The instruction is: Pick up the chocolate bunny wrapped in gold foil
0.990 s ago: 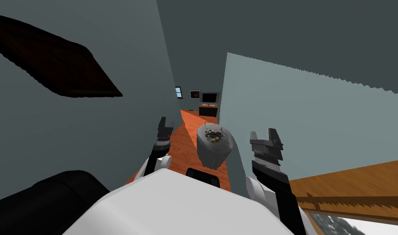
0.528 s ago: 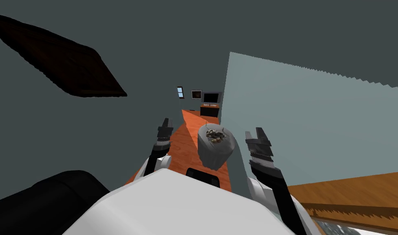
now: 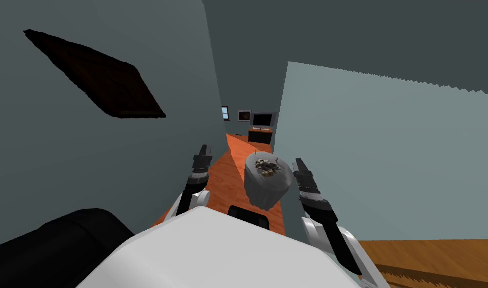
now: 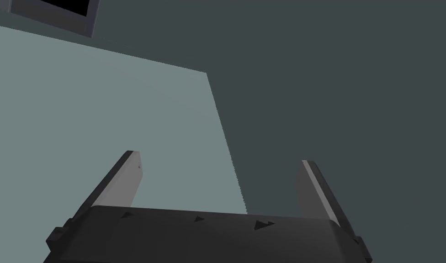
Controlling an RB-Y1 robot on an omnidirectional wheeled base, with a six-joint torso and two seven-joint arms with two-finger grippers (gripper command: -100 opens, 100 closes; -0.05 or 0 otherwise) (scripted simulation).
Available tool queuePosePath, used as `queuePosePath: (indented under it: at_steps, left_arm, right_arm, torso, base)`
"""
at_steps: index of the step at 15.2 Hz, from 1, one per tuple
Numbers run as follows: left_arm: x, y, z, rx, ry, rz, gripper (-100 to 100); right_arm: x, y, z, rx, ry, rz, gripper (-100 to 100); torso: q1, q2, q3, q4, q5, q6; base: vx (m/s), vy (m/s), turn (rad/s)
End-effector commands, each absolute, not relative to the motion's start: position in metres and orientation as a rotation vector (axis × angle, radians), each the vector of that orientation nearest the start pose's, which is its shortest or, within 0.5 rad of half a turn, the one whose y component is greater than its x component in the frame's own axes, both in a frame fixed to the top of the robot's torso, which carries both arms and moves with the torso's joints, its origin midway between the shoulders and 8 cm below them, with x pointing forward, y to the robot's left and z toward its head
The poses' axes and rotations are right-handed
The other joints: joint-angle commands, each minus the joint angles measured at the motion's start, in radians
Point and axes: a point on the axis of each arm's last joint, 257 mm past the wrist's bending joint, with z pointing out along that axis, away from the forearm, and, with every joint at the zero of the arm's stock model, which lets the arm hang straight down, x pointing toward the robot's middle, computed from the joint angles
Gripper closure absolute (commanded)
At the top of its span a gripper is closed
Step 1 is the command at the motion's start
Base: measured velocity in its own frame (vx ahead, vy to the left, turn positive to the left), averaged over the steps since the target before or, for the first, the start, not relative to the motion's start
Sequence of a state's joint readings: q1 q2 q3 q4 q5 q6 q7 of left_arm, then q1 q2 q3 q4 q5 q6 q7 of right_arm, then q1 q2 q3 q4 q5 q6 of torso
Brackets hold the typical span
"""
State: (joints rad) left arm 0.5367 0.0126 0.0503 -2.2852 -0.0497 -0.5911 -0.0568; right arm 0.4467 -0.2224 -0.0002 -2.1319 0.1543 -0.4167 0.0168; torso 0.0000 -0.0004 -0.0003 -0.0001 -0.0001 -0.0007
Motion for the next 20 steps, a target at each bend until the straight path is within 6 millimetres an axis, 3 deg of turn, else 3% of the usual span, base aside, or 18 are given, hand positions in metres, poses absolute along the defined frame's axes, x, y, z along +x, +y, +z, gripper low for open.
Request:
queuePosePath:
  at_steps: [1, 3, 6, 8, 15, 20]
  left_arm:
    - [0.323, 0.287, 0.032, -0.535, 0.623, -1.172, 0]
    - [0.323, 0.287, 0.032, -0.535, 0.623, -1.172, 0]
    - [0.323, 0.287, 0.032, -0.535, 0.623, -1.172, 0]
    - [0.323, 0.287, 0.032, -0.535, 0.623, -1.172, 0]
    - [0.323, 0.287, 0.032, -0.535, 0.623, -1.172, 0]
    - [0.323, 0.287, 0.032, -0.535, 0.623, -1.172, 0]
  right_arm:
    - [0.394, -0.251, -0.060, 0.487, 1.048, 1.101, -100]
    - [0.403, -0.240, -0.083, 0.417, 1.131, 1.044, -100]
    - [0.407, -0.235, -0.096, 0.381, 1.176, 1.012, -100]
    - [0.413, -0.225, -0.120, 0.292, 1.259, 0.947, -100]
    - [0.422, -0.218, -0.169, 0.150, 1.397, 0.831, -100]
    - [0.426, -0.218, -0.217, -0.017, 1.522, 0.704, -100]
  torso:
    - [0.000, 0.000, 0.000, 0.000, 0.000, 0.000]
    - [0.000, 0.000, 0.000, 0.000, 0.000, 0.000]
    - [0.000, 0.000, 0.000, 0.000, 0.000, 0.000]
    - [0.000, 0.000, 0.000, 0.000, 0.000, 0.000]
    - [0.000, 0.000, 0.000, 0.000, 0.000, 0.000]
    - [0.000, 0.000, 0.000, 0.000, 0.000, 0.000]
  base:
    - [-0.002, 0.002, 0.114]
    - [-0.002, 0.004, 0.160]
    - [-0.001, 0.002, 0.117]
    - [-0.002, 0.005, 0.169]
    - [-0.001, 0.003, 0.120]
    - [-0.001, 0.003, 0.130]
